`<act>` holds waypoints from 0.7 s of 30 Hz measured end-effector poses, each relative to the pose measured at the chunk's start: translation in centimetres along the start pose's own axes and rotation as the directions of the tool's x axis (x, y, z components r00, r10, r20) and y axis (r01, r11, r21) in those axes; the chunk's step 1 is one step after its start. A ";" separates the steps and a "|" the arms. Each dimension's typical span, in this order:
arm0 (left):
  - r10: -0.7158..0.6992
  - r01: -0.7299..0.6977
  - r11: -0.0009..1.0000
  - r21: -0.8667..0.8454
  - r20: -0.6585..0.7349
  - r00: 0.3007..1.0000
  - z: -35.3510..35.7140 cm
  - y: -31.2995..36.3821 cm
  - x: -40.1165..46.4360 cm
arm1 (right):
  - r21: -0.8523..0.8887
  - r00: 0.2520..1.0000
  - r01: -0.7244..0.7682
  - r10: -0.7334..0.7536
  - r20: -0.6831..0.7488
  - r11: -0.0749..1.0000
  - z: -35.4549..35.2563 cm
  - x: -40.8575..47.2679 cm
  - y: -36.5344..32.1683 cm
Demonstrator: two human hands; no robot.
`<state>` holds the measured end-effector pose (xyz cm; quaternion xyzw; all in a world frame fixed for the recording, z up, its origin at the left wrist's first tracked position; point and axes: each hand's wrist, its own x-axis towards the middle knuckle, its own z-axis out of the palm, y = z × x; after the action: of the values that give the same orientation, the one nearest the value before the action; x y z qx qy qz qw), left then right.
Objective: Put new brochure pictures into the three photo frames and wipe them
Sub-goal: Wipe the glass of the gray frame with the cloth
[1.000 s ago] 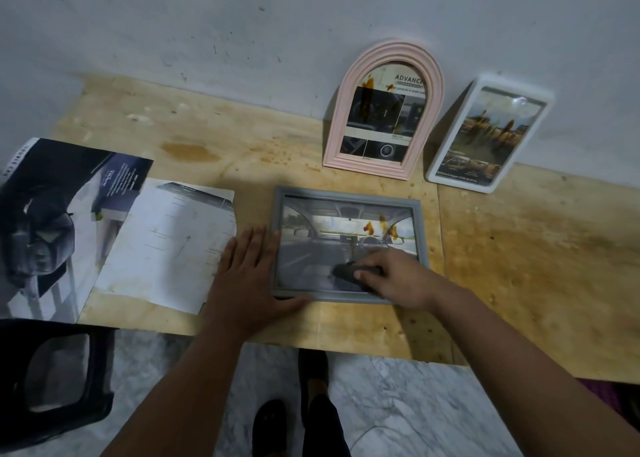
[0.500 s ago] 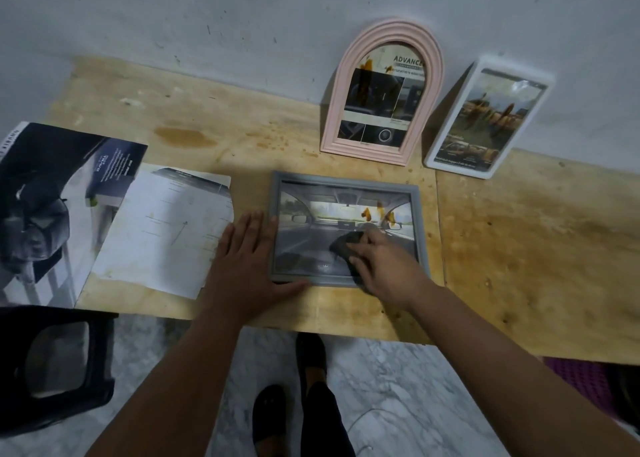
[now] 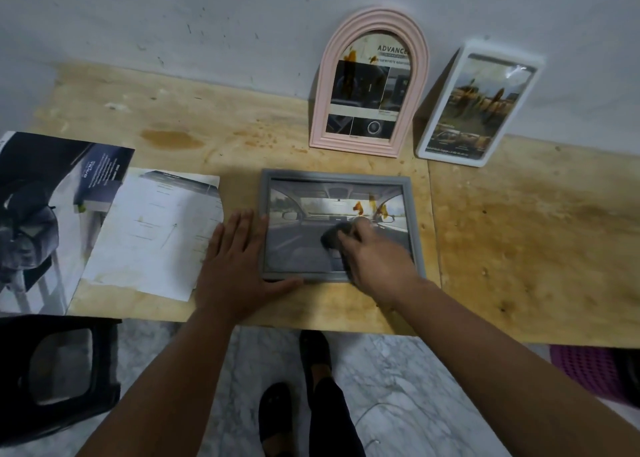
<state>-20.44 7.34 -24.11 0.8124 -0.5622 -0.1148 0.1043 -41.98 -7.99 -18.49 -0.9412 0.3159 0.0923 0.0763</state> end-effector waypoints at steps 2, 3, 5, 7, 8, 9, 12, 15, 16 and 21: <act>0.000 0.000 1.000 0.005 0.004 1.000 0.0 0.1 0.0 | 0.084 0.995 0.061 -0.067 0.078 0.995 -0.6 -1.7 -0.3; -0.003 0.003 1.000 0.009 0.005 1.000 -0.1 0.1 0.0 | 0.181 0.990 0.061 -0.082 0.112 0.982 -1.3 -1.9 0.1; -0.003 0.003 1.000 0.013 0.005 1.000 -0.1 0.0 0.1 | 0.358 0.985 0.035 -0.092 0.144 0.933 -3.2 -0.5 1.6; -0.002 0.002 1.000 0.011 -0.001 1.000 0.0 0.0 0.0 | 0.442 0.998 -0.047 0.027 0.051 0.896 -4.8 2.3 3.6; -0.003 0.003 1.000 0.010 -0.006 1.000 -0.1 0.0 0.0 | 0.444 0.994 -0.090 0.109 -0.017 0.892 -5.1 3.8 4.6; -0.005 0.005 1.000 0.010 -0.009 1.000 -0.1 0.0 0.0 | 0.413 0.981 -0.128 0.176 -0.080 0.902 -5.0 5.1 5.3; -0.009 0.009 1.000 0.002 -0.018 1.000 -0.1 0.1 0.0 | 0.216 0.978 -0.180 0.198 -0.063 0.960 -2.9 6.4 5.2; -0.012 0.012 1.000 0.002 -0.010 1.000 -0.2 0.2 0.1 | 0.142 0.989 -0.139 0.144 -0.026 0.980 -1.4 4.4 3.8; -0.014 0.014 1.000 0.005 -0.008 1.000 -0.3 0.2 0.1 | 0.136 0.991 -0.121 0.127 -0.036 0.983 -1.1 3.4 3.4; -0.017 0.017 1.000 -0.004 0.006 1.000 -0.4 0.1 0.0 | 0.189 0.997 -0.036 0.023 0.070 0.981 -0.6 -1.5 2.3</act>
<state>-20.38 7.31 -23.68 0.8166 -0.5553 -0.1191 0.1033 -44.49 -9.00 -17.77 -0.9211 0.3346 0.0944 0.1753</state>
